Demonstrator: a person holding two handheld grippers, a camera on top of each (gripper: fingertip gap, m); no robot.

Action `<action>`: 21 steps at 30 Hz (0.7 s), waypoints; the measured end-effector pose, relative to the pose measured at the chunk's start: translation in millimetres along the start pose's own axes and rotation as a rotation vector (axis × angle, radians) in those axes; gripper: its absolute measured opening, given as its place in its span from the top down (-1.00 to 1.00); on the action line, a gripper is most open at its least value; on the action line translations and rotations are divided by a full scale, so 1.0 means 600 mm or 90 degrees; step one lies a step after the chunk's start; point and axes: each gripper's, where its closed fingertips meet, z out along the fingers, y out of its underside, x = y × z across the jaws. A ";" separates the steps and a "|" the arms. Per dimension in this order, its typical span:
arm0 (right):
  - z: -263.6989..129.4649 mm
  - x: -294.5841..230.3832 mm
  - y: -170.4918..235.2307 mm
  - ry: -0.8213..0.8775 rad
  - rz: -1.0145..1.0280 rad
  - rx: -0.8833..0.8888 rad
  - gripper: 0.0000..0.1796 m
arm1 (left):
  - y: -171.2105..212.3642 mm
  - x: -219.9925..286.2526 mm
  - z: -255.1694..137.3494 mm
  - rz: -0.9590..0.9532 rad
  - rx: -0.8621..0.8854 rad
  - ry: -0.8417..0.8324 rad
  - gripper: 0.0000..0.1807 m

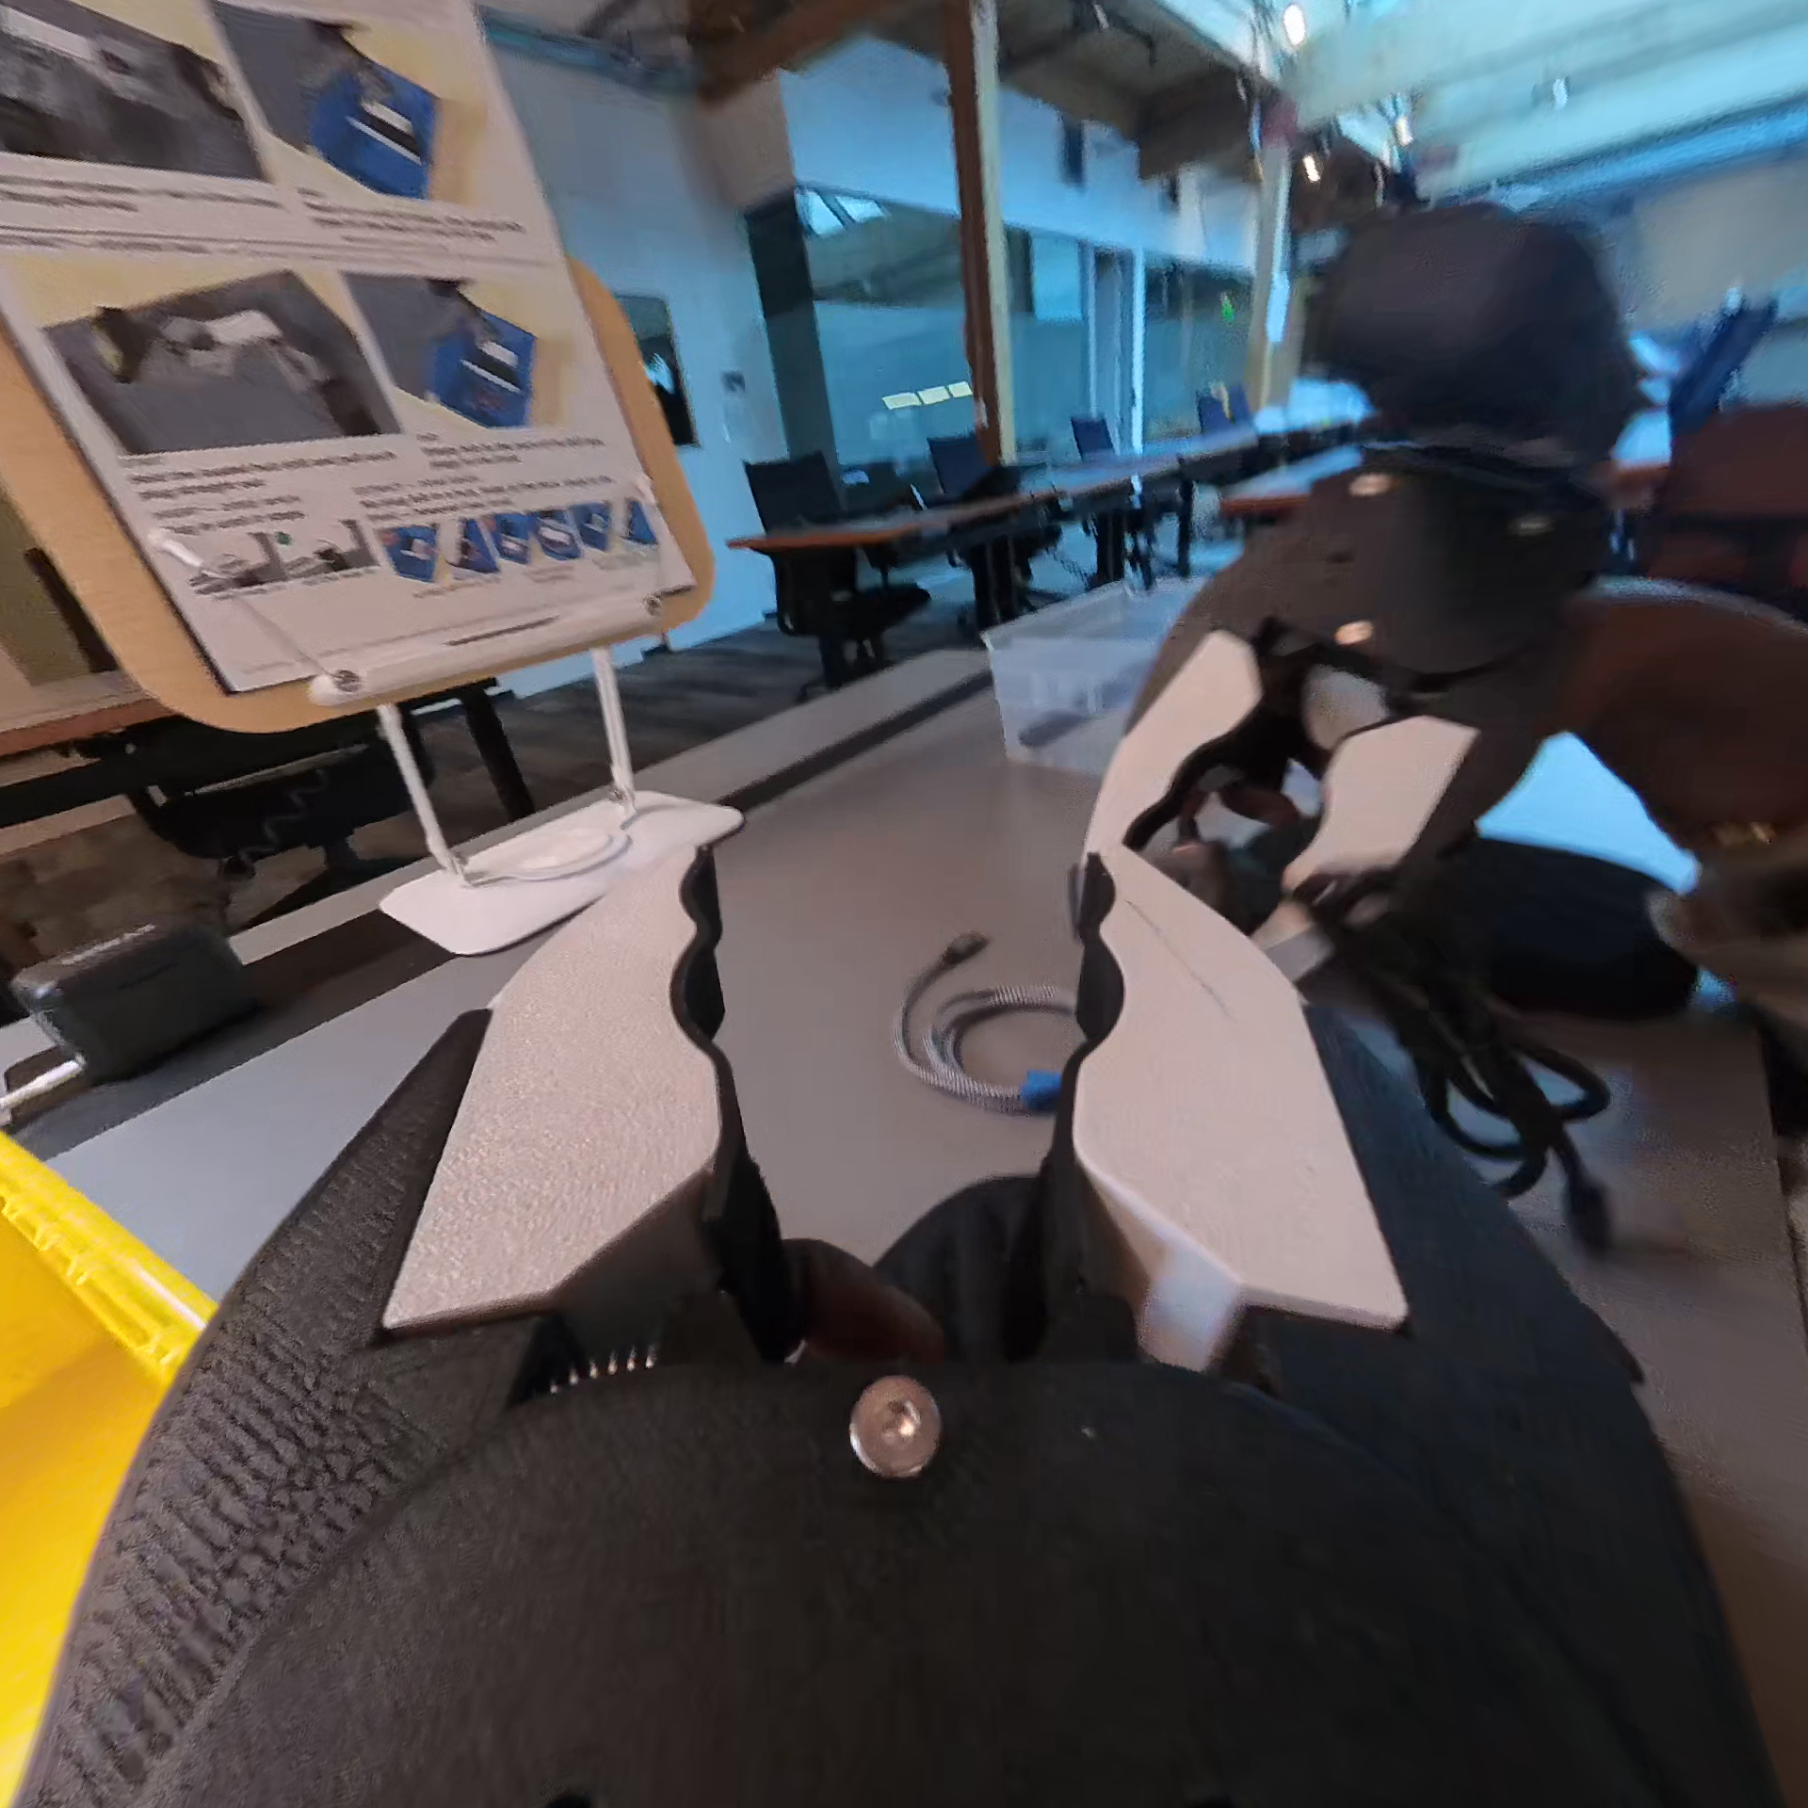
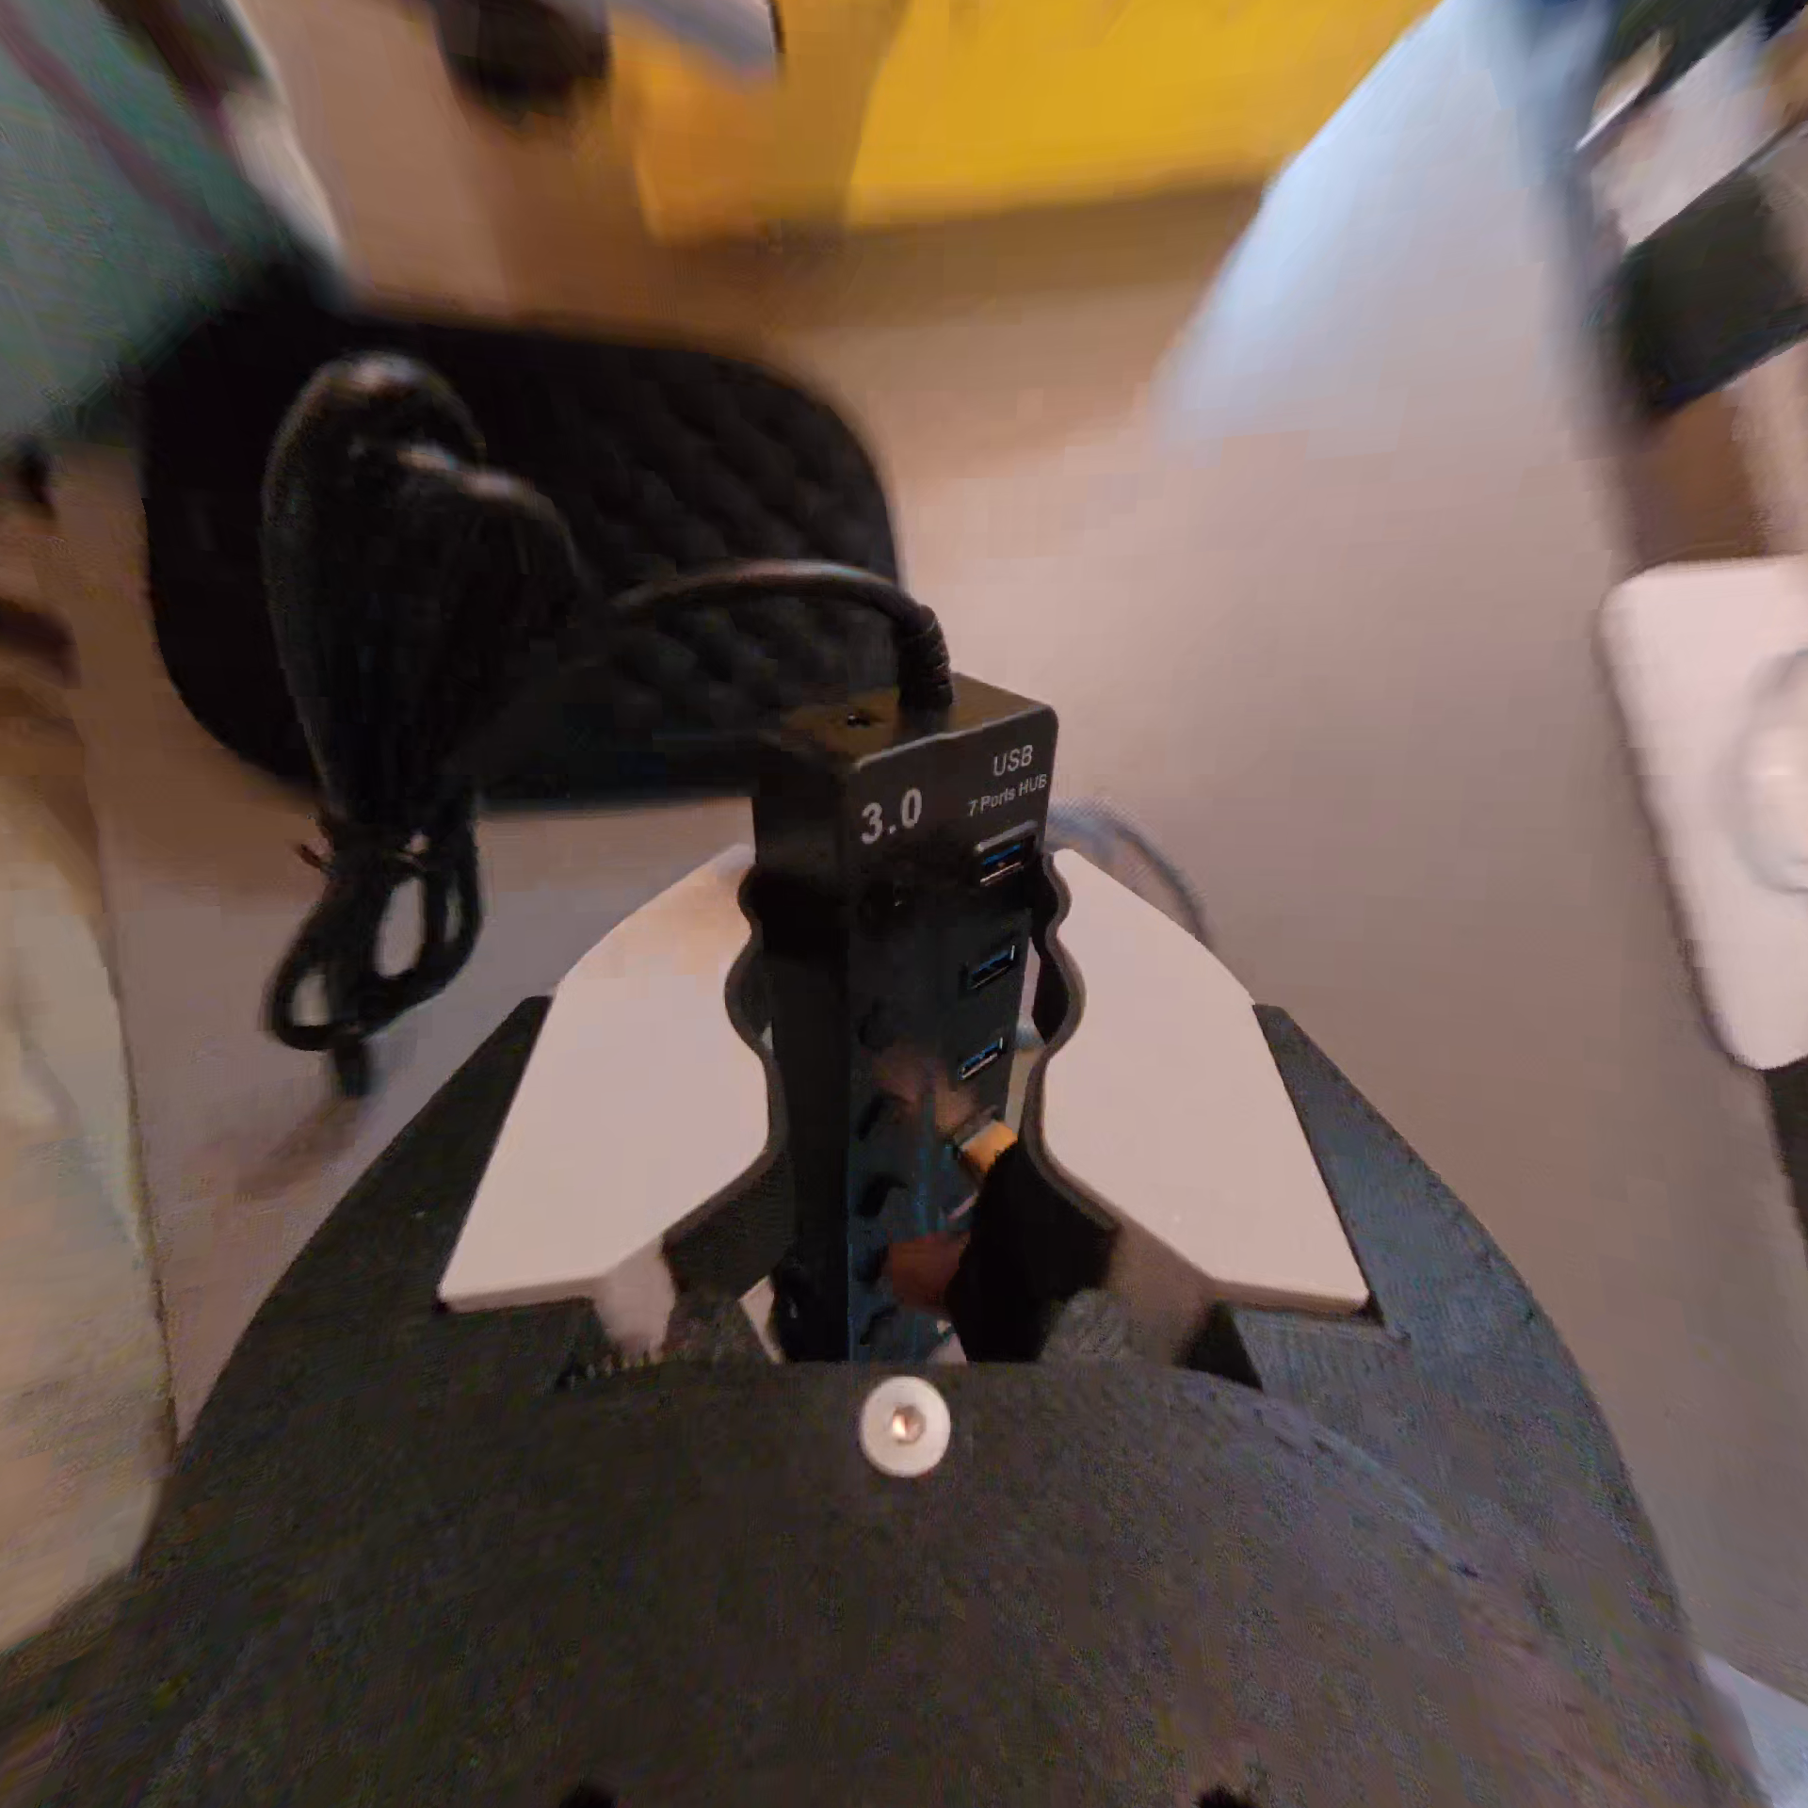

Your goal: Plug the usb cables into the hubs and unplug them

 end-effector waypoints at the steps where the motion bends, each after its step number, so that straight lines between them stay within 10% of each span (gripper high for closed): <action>1: -0.026 0.007 -0.023 0.021 0.008 0.077 0.43 | -0.006 -0.005 0.004 -0.021 0.022 -0.011 0.20; 7: -0.132 0.004 -0.129 0.045 0.054 0.443 0.44 | 0.008 0.115 0.081 0.086 0.022 0.137 -0.02; 17: -0.123 -0.029 -0.160 0.101 -0.014 0.390 0.42 | -0.013 0.159 0.106 0.139 0.079 0.133 0.28; 21: -0.242 -0.007 -0.192 0.152 -0.030 0.534 0.36 | -0.035 0.138 0.074 0.038 0.135 0.176 0.28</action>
